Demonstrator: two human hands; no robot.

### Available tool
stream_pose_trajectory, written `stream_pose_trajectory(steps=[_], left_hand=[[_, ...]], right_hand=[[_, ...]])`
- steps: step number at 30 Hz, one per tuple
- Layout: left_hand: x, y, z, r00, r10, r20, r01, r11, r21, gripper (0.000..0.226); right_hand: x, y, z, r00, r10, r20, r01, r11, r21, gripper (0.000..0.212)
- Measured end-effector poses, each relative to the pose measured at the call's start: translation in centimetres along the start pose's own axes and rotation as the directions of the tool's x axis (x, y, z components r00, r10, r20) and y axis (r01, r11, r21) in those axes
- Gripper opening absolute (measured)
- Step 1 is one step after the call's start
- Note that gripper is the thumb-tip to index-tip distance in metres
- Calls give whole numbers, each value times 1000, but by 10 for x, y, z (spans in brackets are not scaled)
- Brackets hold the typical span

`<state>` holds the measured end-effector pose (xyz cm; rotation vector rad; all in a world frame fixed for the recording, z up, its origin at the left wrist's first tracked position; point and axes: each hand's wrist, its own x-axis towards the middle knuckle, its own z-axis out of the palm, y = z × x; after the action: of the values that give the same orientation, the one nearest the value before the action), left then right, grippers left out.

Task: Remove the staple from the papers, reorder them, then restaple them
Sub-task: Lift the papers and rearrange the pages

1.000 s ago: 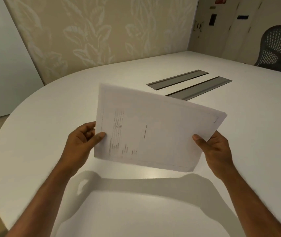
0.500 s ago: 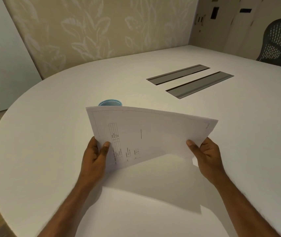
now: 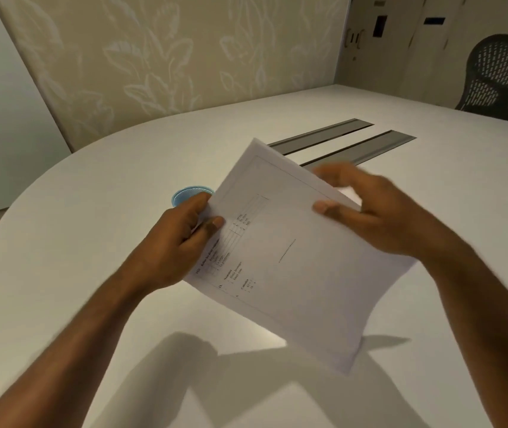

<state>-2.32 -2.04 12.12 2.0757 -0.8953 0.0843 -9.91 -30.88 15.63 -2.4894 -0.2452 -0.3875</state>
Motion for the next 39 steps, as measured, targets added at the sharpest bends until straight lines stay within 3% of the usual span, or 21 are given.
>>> stream_pose_trajectory(steps=[1,5,7,11,14,16,18,24,27,32,36,39], left_hand=[[3,2,-1,999,-1,32,1,1000,-8,37],[10,-11,-4,996,-62,65,67,994,-85,25],[8,-28,-1,987,-155,52,163,964,-209,14],[-6,-58,20,939,-340,-54,302,889,-346,14],[-16,-65,51,840,-526,-136,343,707,-619,19],[-23,-62,71,784,-615,-84,358,558,-748,20],[-29,-58,90,771,-637,-22,385,494,-780,22],[-26,-48,112,709,-683,-175,462,637,-618,21],[-27,-48,113,720,-656,-225,468,699,-540,22],[-33,-55,119,677,-692,-251,505,685,-526,24],[-34,-56,119,703,-655,-278,489,729,-480,25],[-36,-59,118,717,-630,-299,483,758,-438,25]], right_hand=[[0,0,6,998,14,66,-17,998,53,47],[-5,18,24,996,72,54,-87,920,381,19],[-10,31,33,985,147,93,-174,860,479,17],[-27,59,57,931,347,108,-340,727,596,14],[-41,64,77,904,406,135,-375,602,705,17],[-49,66,92,877,460,136,-402,550,732,20],[-55,67,105,846,522,113,-423,526,738,20],[-65,62,125,811,584,38,-439,563,701,18],[-70,61,131,815,579,25,-448,602,661,17],[-76,60,141,816,579,-13,-450,649,614,17],[-74,60,139,812,583,30,-492,655,573,12],[-64,60,128,831,555,-39,-497,773,395,9]])
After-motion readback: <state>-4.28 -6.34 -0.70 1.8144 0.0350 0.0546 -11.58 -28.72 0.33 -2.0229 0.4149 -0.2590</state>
